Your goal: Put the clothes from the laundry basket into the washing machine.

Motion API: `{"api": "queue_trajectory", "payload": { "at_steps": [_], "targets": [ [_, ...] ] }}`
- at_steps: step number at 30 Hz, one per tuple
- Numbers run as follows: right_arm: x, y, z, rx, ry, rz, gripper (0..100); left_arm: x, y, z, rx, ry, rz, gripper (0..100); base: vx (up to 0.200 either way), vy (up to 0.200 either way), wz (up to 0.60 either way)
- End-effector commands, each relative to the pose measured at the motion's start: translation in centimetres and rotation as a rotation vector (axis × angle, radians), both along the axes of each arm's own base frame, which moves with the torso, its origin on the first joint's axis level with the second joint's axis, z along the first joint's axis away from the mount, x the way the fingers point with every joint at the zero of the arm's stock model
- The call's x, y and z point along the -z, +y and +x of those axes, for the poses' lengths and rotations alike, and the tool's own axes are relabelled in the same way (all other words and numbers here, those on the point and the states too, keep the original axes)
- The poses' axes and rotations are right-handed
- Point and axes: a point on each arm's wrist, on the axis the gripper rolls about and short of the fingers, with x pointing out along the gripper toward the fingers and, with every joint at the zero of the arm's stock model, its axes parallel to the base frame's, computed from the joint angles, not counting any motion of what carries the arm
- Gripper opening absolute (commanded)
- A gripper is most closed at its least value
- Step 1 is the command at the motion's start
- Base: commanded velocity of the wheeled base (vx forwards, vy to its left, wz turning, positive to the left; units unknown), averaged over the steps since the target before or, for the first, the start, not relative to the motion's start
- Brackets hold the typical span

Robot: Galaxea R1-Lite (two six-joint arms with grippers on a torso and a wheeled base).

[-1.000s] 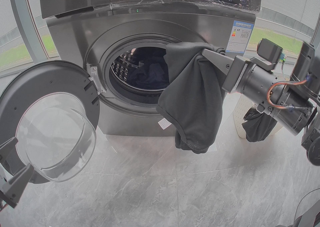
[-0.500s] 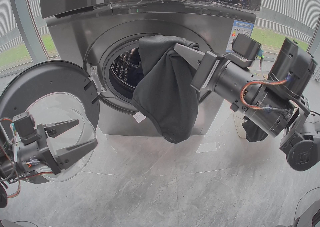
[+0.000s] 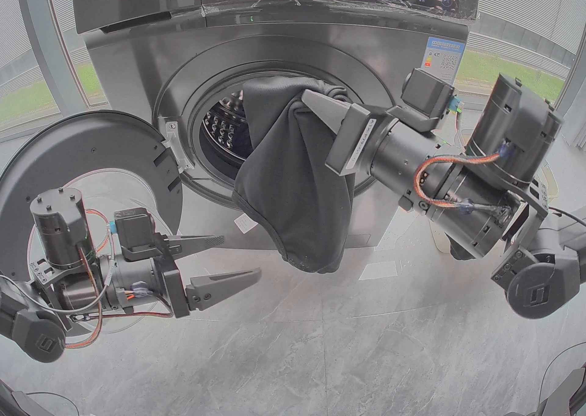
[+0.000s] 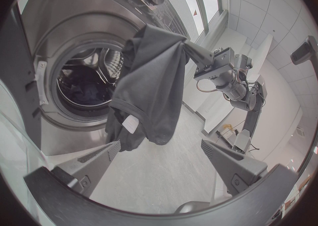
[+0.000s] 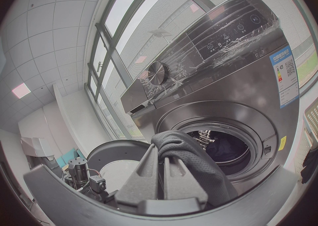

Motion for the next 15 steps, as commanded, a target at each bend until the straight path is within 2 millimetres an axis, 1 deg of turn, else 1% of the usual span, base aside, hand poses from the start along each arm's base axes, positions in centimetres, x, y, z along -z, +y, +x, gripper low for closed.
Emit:
{"api": "queue_trajectory", "payload": {
  "at_steps": [1, 5, 9, 15],
  "targets": [
    [0.1, 0.5, 0.1, -0.008, 0.0, 0.002, 0, 0.8, -1.7, 0.5, 0.057, 0.053, 0.0, 100, 0.0, 0.0, 0.0],
    [0.0, 0.8, 0.0, -0.014, -0.003, 0.006, 0, 1.0, -2.5, 0.5, 0.086, 0.078, -0.014, 100, 0.0, 0.0, 0.0],
    [0.0, 1.0, -0.1, -0.02, -0.008, 0.013, 0, 1.7, -3.5, 1.6, 0.095, 0.067, -0.041, 100, 0.0, 0.0, 0.0],
    [0.1, 1.1, 0.0, -0.02, -0.01, 0.015, 0, 2.6, -4.2, 2.8, 0.085, 0.068, -0.095, 100, 0.0, 0.0, 0.0]
  ]
}}
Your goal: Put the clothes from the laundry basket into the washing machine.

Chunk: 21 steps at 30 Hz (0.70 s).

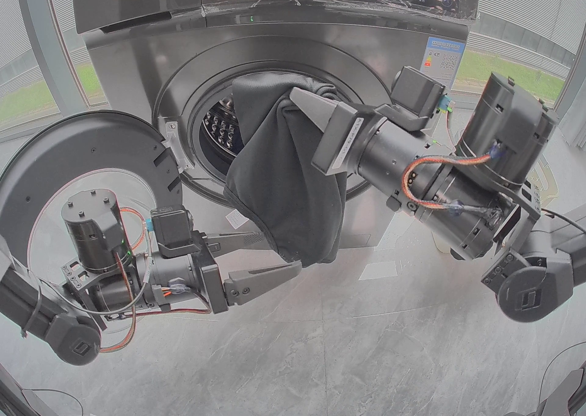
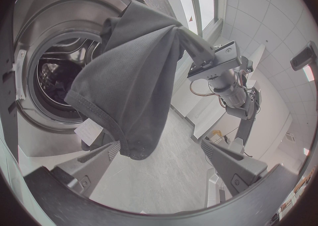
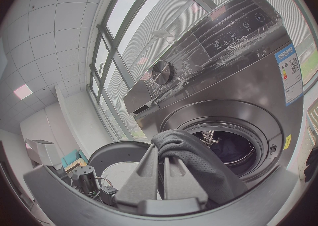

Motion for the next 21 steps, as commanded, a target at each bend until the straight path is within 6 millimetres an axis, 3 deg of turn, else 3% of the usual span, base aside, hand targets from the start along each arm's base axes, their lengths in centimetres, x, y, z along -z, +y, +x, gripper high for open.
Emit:
{"api": "queue_trajectory", "payload": {
  "at_steps": [1, 11, 21],
  "targets": [
    [0.1, 0.1, 0.0, -0.002, 0.001, 0.0, 0, 2.0, -0.9, 1.3, -0.004, 0.056, 0.001, 100, 0.0, 0.0, 0.0],
    [0.0, 0.3, -0.1, -0.007, -0.002, 0.003, 0, 3.3, -1.6, 2.4, -0.006, 0.066, 0.007, 100, 0.0, 0.0, 0.0],
    [0.4, 0.6, 0.0, -0.009, 0.002, -0.004, 0, 2.9, -2.5, 3.6, -0.002, 0.005, -0.031, 100, 0.0, 0.0, 0.0]
  ]
}}
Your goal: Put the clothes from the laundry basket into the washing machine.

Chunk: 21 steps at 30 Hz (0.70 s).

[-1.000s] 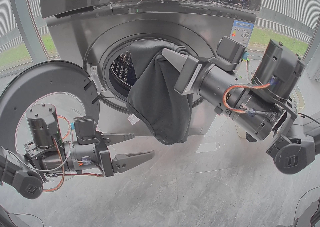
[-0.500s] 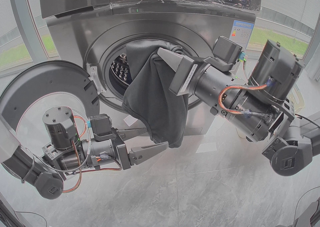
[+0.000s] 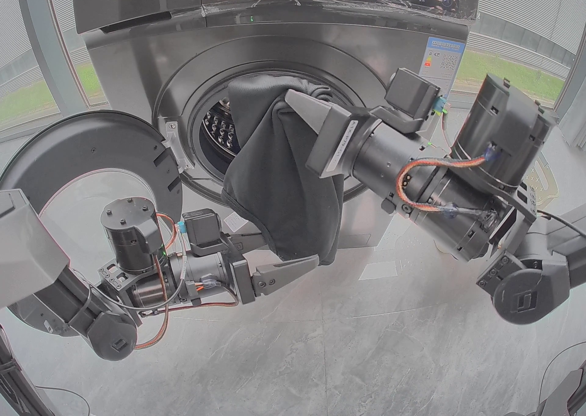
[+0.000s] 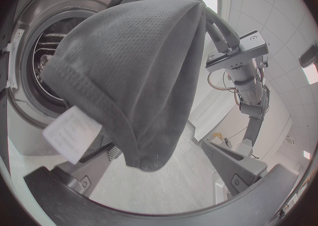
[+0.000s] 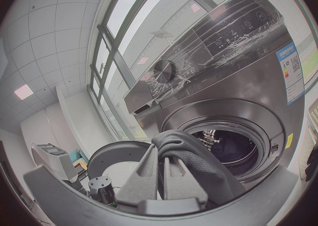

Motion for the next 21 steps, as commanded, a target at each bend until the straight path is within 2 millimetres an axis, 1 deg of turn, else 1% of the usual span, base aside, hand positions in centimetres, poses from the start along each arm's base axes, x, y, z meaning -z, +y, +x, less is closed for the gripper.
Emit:
{"api": "queue_trajectory", "payload": {
  "at_steps": [1, 9, 10, 16, 21],
  "targets": [
    [0.3, 0.2, 0.0, -0.001, -0.002, 0.0, 0, 0.2, -0.5, 0.6, 0.006, -0.013, -0.009, 100, 0.0, 0.0, 0.0],
    [0.4, 0.4, 0.2, -0.001, -0.004, 0.0, 0, 0.0, -1.2, 0.0, 0.029, 0.001, -0.041, 100, 0.0, 0.0, 0.0],
    [0.4, 0.4, 0.2, -0.001, -0.003, -0.001, 0, 0.0, -1.4, 0.0, 0.034, -0.005, -0.044, 0, 0.0, 0.0, 0.0],
    [0.5, 0.3, 0.2, 0.0, 0.0, -0.002, 0, -0.4, -1.5, -0.3, 0.022, -0.044, -0.069, 0, 0.0, 0.0, 0.0],
    [0.7, 0.3, 0.2, 0.0, 0.003, -0.006, 0, -0.4, -1.1, -1.8, 0.016, -0.069, -0.084, 0, 0.0, 0.0, 0.0]
  ]
}}
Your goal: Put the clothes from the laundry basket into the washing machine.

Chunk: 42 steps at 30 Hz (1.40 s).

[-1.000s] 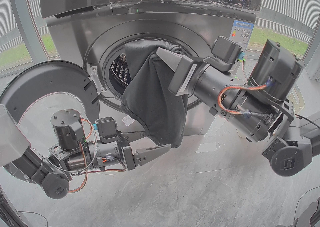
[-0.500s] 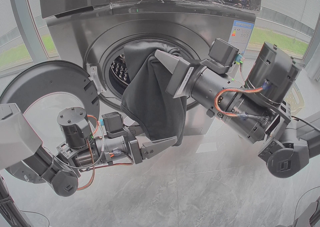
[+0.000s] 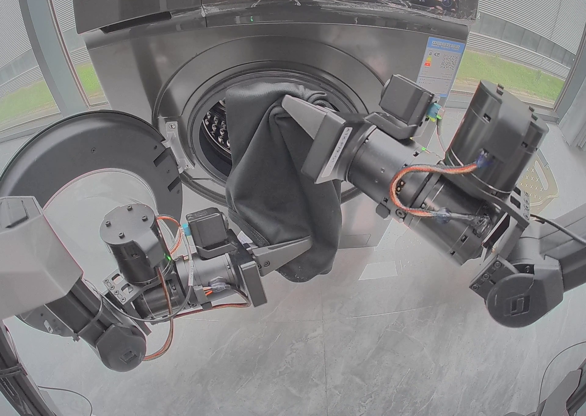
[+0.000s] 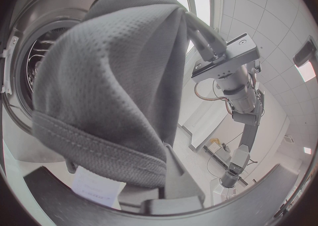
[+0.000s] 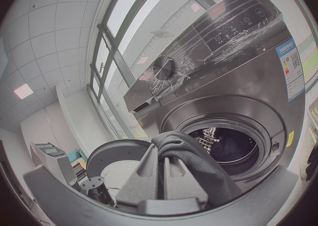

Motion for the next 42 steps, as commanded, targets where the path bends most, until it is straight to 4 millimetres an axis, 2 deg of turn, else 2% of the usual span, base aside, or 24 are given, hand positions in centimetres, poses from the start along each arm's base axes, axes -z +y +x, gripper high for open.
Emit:
{"api": "queue_trajectory", "payload": {
  "at_steps": [1, 7, 9, 10, 14, 19, 20, 29, 33, 37, 42],
  "targets": [
    [0.3, 0.1, 0.1, 0.0, 0.007, -0.008, 0, -0.2, 0.4, -1.7, 0.0, -0.018, -0.012, 0, 0.0, 0.0, 0.0],
    [1.5, 0.2, 0.4, 0.009, 0.033, -0.038, 0, -1.2, 1.8, -4.8, -0.017, -0.059, -0.009, 0, 0.0, 0.0, 0.0],
    [2.8, 0.5, 0.4, 0.003, 0.06, -0.072, 0, -2.5, 2.9, -6.3, -0.021, -0.098, -0.032, 0, 0.0, 0.0, 0.0],
    [2.8, 0.5, 0.4, 0.003, 0.06, -0.072, 0, -2.5, 2.9, -6.3, -0.021, -0.098, -0.032, 0, 0.0, 0.0, 0.0],
    [4.2, 0.9, 0.4, -0.005, 0.089, -0.105, 0, -5.0, 3.6, -6.7, -0.037, -0.181, -0.098, 0, 0.0, 0.0, 0.0],
    [4.7, 1.0, 0.3, -0.009, 0.098, -0.117, 0, -5.1, 3.5, -6.3, -0.049, -0.185, -0.104, 0, 0.0, 0.0, 0.0],
    [4.7, 1.1, 0.2, -0.011, 0.099, -0.116, 100, -5.1, 3.5, -6.3, -0.049, -0.184, -0.103, 0, 0.0, 0.0, 0.0],
    [6.6, 0.2, 0.2, 0.005, 0.15, -0.172, 100, -5.8, 3.9, -5.1, -0.12, -0.207, -0.125, 0, 0.0, 0.0, 0.0],
    [7.1, -1.1, 1.0, 0.051, 0.157, -0.198, 100, -6.4, 4.2, -3.4, -0.231, -0.223, -0.147, 0, 0.0, 0.0, 0.0],
    [8.3, -1.8, 1.0, 0.072, 0.165, -0.254, 100, -6.1, 4.0, -2.3, -0.289, -0.215, -0.149, 0, 0.0, 0.0, 0.0],
    [8.9, -2.0, 1.0, 0.073, 0.18, -0.274, 100, -5.9, 3.9, -2.1, -0.303, -0.21, -0.144, 0, 0.0, 0.0, 0.0]
  ]
}}
